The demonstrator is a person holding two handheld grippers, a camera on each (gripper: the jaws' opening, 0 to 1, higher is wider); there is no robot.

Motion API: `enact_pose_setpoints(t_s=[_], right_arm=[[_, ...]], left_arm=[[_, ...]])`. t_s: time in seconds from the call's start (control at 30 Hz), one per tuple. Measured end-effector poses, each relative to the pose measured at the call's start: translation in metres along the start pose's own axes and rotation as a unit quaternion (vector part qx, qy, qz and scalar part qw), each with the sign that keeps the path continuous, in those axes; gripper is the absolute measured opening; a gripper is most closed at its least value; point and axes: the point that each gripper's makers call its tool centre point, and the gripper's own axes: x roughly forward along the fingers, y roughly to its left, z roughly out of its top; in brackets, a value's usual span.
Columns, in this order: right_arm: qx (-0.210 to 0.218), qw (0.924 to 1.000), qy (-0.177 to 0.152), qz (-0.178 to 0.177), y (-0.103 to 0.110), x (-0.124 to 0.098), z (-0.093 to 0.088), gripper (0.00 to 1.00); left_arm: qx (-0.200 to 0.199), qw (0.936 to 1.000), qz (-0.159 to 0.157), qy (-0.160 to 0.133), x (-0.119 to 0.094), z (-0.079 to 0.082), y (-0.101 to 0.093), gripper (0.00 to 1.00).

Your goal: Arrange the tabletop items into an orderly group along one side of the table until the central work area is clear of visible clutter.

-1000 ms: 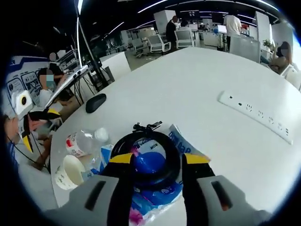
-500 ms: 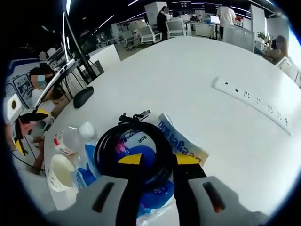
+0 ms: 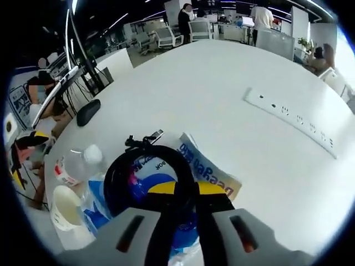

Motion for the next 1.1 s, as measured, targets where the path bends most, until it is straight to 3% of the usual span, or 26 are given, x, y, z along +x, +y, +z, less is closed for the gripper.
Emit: enact_pose_setpoints(t_s=[0.3,0.4,0.5,0.73,1.1], right_arm=[[0.024,0.9995,-0.017,-0.015,0.0,-0.004,0.006,0.02],[0.001,0.9997,-0.016,-0.019,0.003,-0.006,0.006,0.01],[0.015,0.9992,-0.025,-0.026,0.005,-0.009,0.007,0.01],[0.038,0.9984,-0.036,-0.018,0.011,-0.018,0.007,0.0],[0.017,0.9986,-0.051,-0.006,0.022,-0.028,0.012,0.0]], left_arm=[[0.002,1.0,-0.003,0.0,0.0,0.0,-0.002,0.88],[0.0,1.0,-0.004,0.001,0.0,0.0,-0.002,0.88],[0.0,1.0,-0.004,-0.001,0.001,0.002,-0.003,0.88],[0.003,1.0,-0.006,0.0,0.002,0.003,-0.004,0.88],[0.004,0.9999,-0.014,-0.001,0.005,0.004,-0.009,0.87]])
